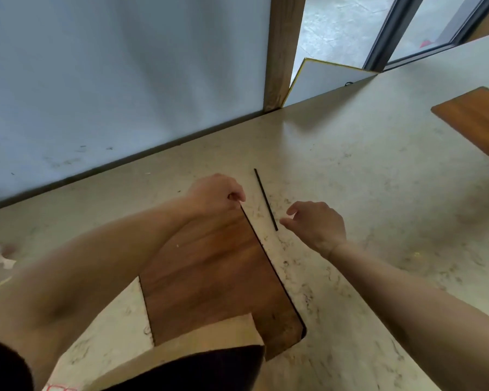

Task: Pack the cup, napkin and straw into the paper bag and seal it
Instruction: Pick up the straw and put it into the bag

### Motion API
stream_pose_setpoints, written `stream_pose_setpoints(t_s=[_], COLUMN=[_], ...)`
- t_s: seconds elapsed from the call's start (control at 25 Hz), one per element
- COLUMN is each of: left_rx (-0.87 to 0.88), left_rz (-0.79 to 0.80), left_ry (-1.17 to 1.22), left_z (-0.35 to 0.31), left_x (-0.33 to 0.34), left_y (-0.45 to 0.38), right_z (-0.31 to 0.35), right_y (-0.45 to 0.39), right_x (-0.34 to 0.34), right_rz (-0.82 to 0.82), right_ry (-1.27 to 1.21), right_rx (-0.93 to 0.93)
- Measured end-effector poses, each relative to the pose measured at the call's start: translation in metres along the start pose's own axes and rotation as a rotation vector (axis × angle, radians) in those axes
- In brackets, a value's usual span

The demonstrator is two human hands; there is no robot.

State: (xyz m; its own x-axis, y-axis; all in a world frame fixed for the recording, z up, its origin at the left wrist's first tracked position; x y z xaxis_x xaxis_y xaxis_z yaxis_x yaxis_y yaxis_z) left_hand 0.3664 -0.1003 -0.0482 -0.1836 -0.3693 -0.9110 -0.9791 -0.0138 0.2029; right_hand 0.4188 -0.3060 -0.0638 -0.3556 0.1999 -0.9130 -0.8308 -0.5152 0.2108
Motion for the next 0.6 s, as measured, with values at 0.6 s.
stream_pose_setpoints(t_s=[0.6], left_rx=[0.296], left_rz=[0.028], left_ry=[-0.381], left_z=[-0.01], left_x=[0.061], left_y=[-0.108], right_z=[0.005], right_y=[-0.063], right_x=[0.064], right_rz=[0.041], right_ry=[0.259], right_rx=[-0.067])
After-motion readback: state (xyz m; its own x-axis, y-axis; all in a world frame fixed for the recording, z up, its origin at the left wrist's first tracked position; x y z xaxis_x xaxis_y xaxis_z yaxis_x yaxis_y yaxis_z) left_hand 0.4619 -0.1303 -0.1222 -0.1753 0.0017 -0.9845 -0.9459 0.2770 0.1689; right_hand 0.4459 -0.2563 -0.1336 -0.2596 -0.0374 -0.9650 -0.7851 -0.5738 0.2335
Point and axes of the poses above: each hand's wrist, its own y-axis away from the middle knuckle, its own x-axis out of the palm, z = x × y, the point moved 7 cm from there along -y, towards the middle knuckle, and after that the axes turned 3 degrees about -x, right-handed, at the moved point
